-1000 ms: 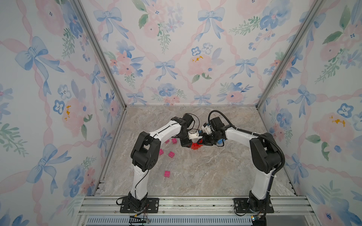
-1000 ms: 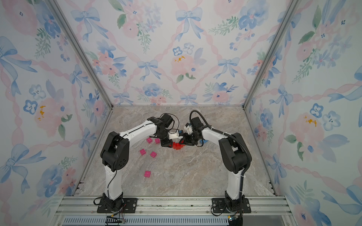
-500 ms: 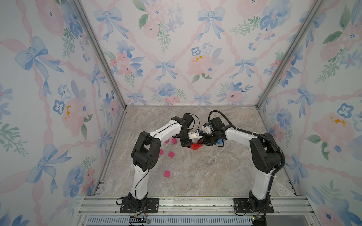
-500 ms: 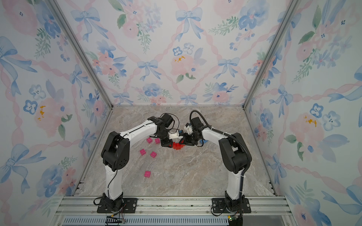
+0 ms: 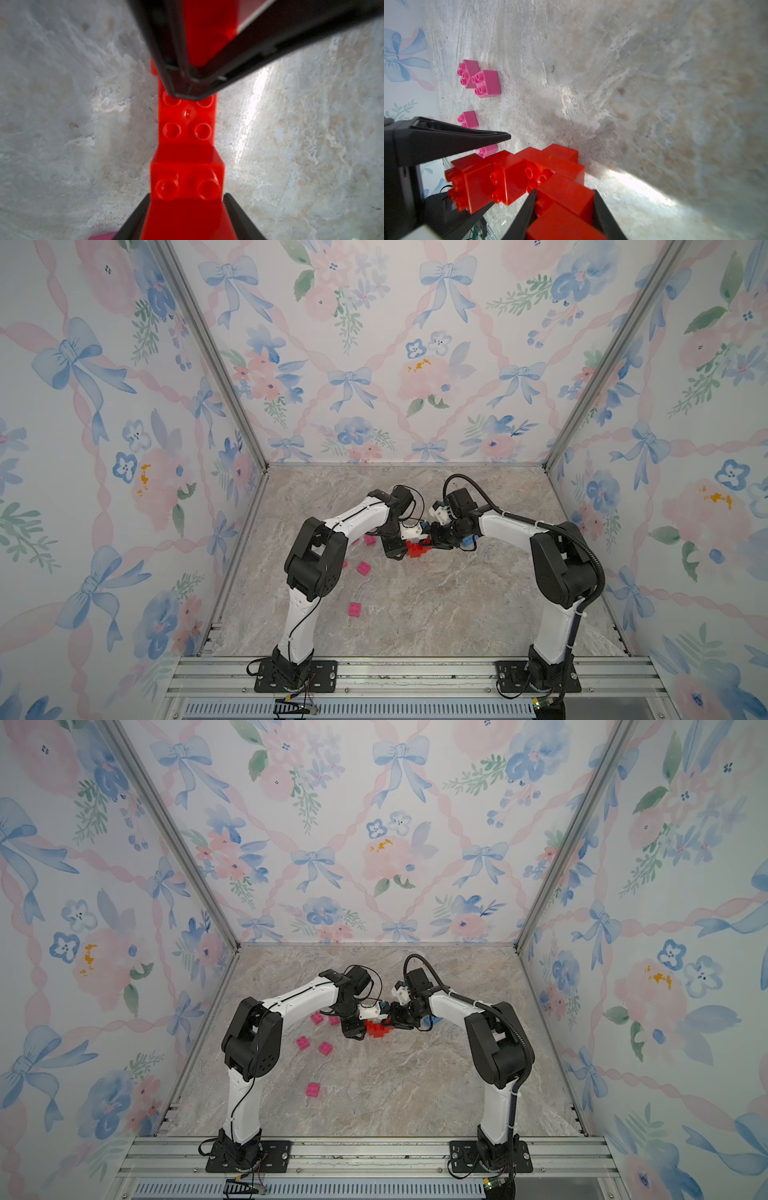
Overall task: Assemble the letter v with lego
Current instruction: Assemble the lego brick with the lego brick, then adjust the lego brick at the center of the board.
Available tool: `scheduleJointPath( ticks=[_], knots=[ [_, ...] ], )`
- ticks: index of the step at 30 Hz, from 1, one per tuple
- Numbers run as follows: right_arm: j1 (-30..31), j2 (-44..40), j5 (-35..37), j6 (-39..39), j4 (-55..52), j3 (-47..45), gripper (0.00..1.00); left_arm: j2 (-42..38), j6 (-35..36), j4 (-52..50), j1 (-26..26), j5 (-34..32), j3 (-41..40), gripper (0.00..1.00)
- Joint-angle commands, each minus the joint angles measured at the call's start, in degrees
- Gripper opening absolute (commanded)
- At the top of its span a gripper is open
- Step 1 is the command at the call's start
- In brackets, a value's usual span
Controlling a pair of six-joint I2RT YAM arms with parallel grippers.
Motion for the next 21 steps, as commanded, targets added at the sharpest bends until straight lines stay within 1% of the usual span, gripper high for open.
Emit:
scheduleJointPath(
  ticks=[1, 2, 5, 6, 7, 13, 15, 21],
  knots=[
    [-0.02, -0.1, 2.9, -0.83, -2.97, -0.47, 0.38, -4.94, 1.07, 0.22, -0.64, 3.25, 1.68, 0.56],
    [-0.09, -0.28, 3.1, -0.92, -3.29, -0.25, 0.42, -6.14, 1.24, 0.61, -0.64, 3.71, 1.61, 0.58],
    [0.0, -0.83, 3.4, -1.01, -3.94, 0.34, 0.5, -9.37, 1.4, 0.93, -1.15, 3.56, 1.46, 0.67],
    [0.02, -1.04, 3.51, -1.1, -4.11, 0.53, 0.52, -10.43, 1.45, 0.94, -1.31, 3.51, 1.31, 0.68],
    [0.07, -1.24, 3.62, -1.18, -4.33, 0.66, 0.54, -11.33, 1.46, 0.94, -1.4, 3.46, 1.03, 0.71],
    [0.11, -2.52, 3.97, -1.36, -5.72, 1.84, 0.6, -14.73, 1.01, 1.38, -1.47, 2.11, -1.35, 0.72],
    [0.25, -3.05, 4.11, -1.66, -6.61, 2.28, 0.64, -15.28, 0.86, 1.58, -1.47, 2.26, -1.8, 0.72],
    [0.05, -6.32, 5.11, -3.83, -10.97, 4.63, 0.68, -17.91, -0.34, 4.53, -1.25, 2.75, -2.59, 0.72]
  ],
)
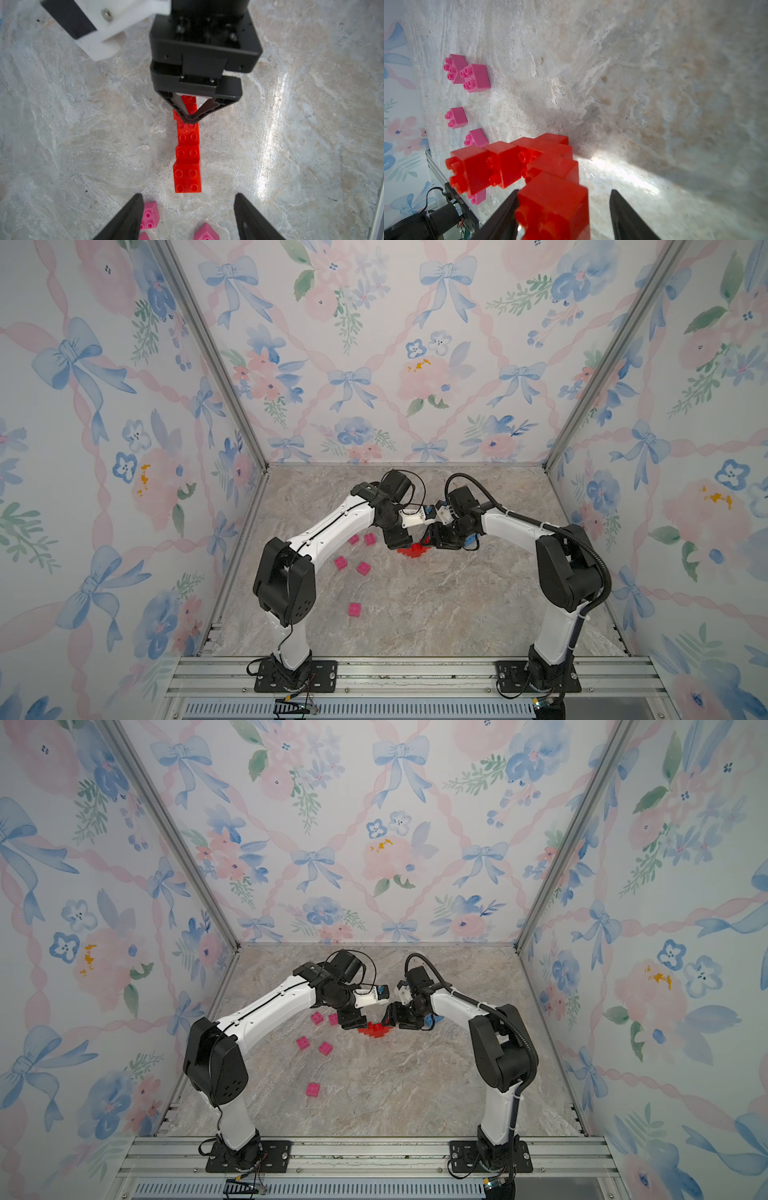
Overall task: Assemble the letter v with lego
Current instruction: Adjust the lego brick at the center of the board.
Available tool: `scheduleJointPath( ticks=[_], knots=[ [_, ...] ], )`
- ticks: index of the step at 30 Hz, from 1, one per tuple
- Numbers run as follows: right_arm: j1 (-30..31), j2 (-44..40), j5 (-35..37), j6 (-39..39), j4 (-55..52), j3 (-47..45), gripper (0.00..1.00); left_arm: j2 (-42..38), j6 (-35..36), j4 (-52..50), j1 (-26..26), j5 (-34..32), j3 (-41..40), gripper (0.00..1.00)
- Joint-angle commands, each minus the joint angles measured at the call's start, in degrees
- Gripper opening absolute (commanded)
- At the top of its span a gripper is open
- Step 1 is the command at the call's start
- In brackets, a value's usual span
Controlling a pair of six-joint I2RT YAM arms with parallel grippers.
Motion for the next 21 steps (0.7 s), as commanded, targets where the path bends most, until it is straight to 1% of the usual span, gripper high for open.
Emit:
scheduleJointPath(
  ticks=[1, 4, 8, 10, 14, 17, 21],
  knots=[
    [-0.02, -4.36, 1.8, -2.54, -5.32, 3.19, 0.69, -3.16, -1.59, 2.6, 0.32, 0.5, -0.49, 0.71],
    [0.36, -6.36, 6.0, -4.36, -10.42, 5.56, 0.68, -5.97, -4.47, 6.21, 0.57, 0.26, -1.58, 0.71],
    [2.91, -9.11, 14.75, -5.39, -16.72, 7.75, 0.59, -13.29, -12.72, 15.43, 1.16, -2.12, -7.14, 0.71],
    [4.59, -9.95, 16.85, -4.84, -17.74, 8.23, 0.54, -17.4, -18.56, 20.37, 1.85, -4.21, -10.72, 0.71],
    [8.54, -9.3, 19.17, -3.22, -18.17, 9.62, 0.46, -25.79, -32.91, 29.3, 5.18, -9.04, -19.51, 0.67],
    [11.26, -6.87, 19.7, -2.07, -17.6, 11.11, 0.43, -29.86, -41.88, 31.47, 8.19, -9.83, -24.97, 0.65],
    [13.55, -2.71, 20.35, -1.03, -16.67, 13.5, 0.4, -31.71, -45.94, 31.82, 9.99, -8.57, -29.63, 0.62]
  ],
)
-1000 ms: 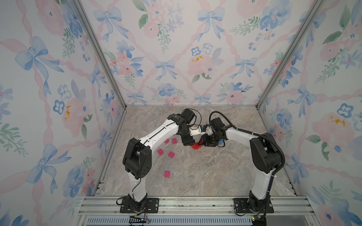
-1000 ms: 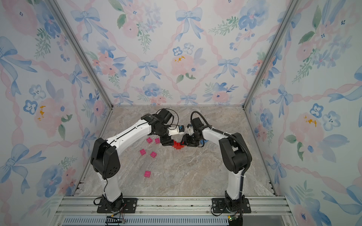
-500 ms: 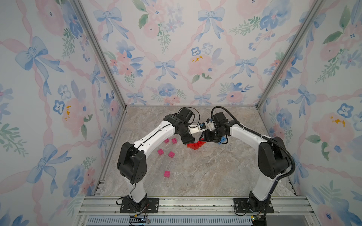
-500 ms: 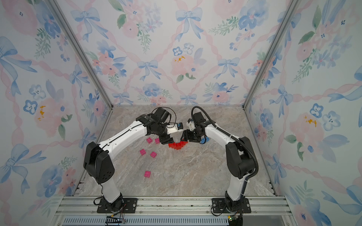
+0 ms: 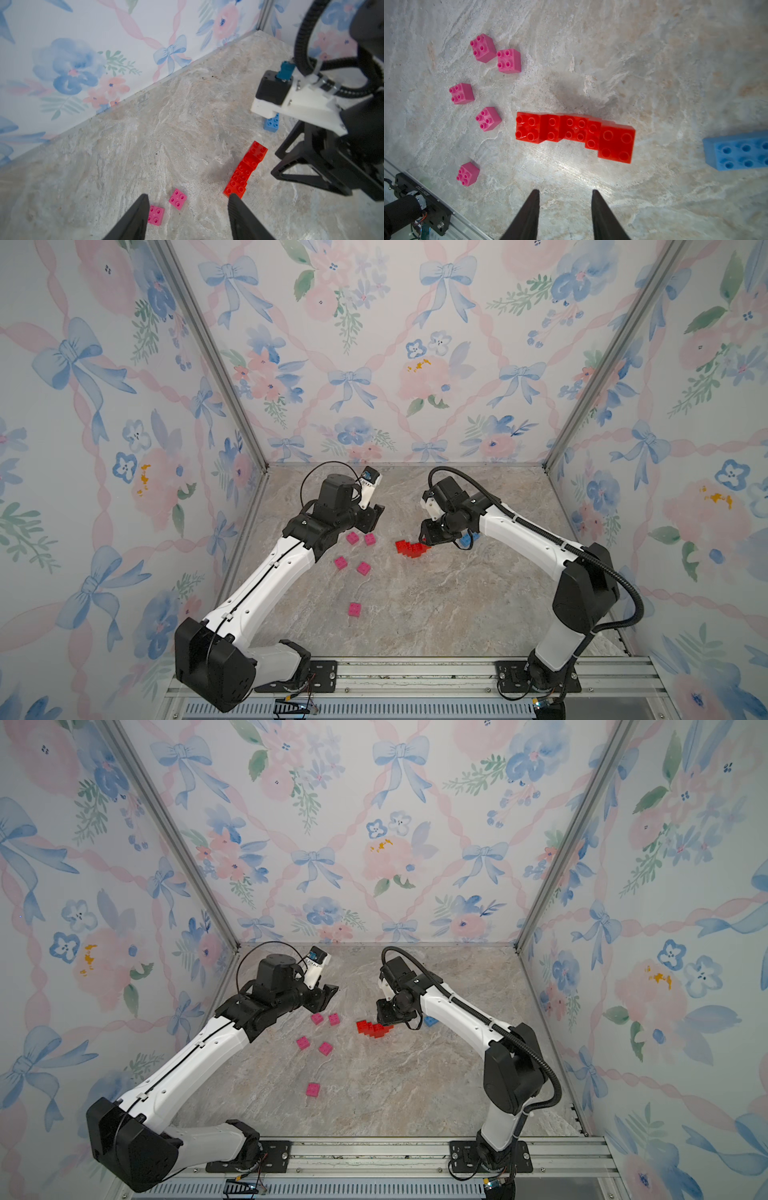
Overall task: Assemble the letter v with lego
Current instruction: Adjust the lego brick at the center of the board.
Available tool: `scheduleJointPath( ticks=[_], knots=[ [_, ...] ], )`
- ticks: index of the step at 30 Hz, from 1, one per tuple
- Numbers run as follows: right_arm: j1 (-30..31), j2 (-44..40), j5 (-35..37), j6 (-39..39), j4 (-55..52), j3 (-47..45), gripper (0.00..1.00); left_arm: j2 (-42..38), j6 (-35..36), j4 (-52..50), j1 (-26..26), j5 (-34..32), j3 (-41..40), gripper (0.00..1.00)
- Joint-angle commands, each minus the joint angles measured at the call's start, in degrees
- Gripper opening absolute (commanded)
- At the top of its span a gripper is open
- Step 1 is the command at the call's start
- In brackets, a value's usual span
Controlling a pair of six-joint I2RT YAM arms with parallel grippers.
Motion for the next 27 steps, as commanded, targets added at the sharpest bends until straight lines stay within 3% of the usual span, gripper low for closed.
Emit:
scheduleJointPath(
  ticks=[1, 12, 27],
  knots=[
    [1.54, 3.87, 2.18, 1.57, -0.46, 2.3, 0.38, -0.27, -8.33, 2.48, 0.43, 0.14, -3.65, 0.62],
    [2.38, 9.65, 2.22, 2.59, 1.71, 4.15, 0.32, 0.15, -7.48, 3.51, 0.49, 0.79, -5.24, 0.59],
    [2.09, 12.83, 2.14, 2.29, 2.56, 6.22, 0.3, 0.94, -7.3, 4.34, 0.53, 1.35, -6.15, 0.57]
  ],
)
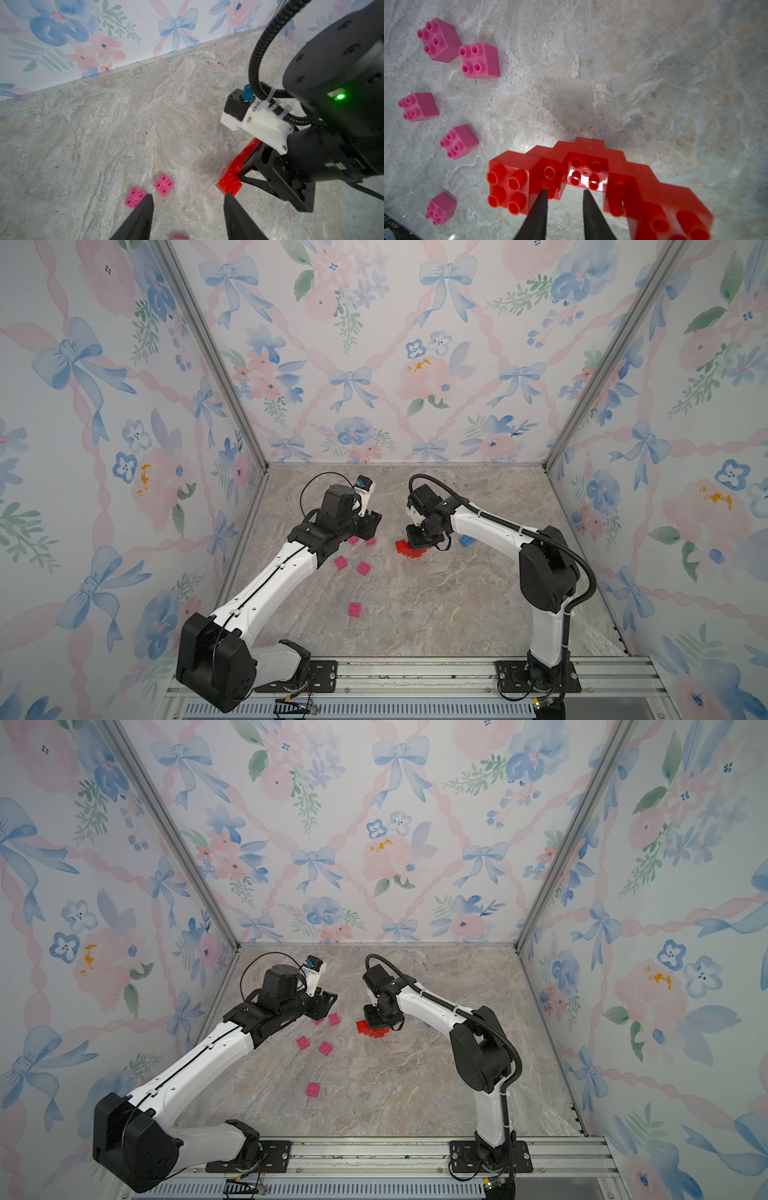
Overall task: Assemble the letter v with lego
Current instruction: Adjust the lego brick at the center of the board.
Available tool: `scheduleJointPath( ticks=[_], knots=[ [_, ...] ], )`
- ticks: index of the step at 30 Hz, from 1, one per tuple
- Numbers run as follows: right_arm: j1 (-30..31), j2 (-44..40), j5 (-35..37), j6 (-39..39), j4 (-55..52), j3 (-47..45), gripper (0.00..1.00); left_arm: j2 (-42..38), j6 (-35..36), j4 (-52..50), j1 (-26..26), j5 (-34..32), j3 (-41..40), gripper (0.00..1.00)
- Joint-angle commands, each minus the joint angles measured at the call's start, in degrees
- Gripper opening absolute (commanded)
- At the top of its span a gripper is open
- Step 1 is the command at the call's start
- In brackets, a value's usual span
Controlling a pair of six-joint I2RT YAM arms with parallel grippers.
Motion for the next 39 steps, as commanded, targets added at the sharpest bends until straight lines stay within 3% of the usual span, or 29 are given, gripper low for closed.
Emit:
scheduleJointPath(
  ticks=[1, 39],
  knots=[
    [0.09, 1.23, 0.47, 0.29, -0.22, 2.0, 0.3, 0.66, -0.3, 1.07, 0.27, 0.97, -0.78, 0.57],
    [-0.01, -0.32, 0.39, -0.24, -0.92, 2.45, 0.25, 0.07, -0.05, 1.18, 0.3, 1.31, -1.23, 0.55]
  ],
)
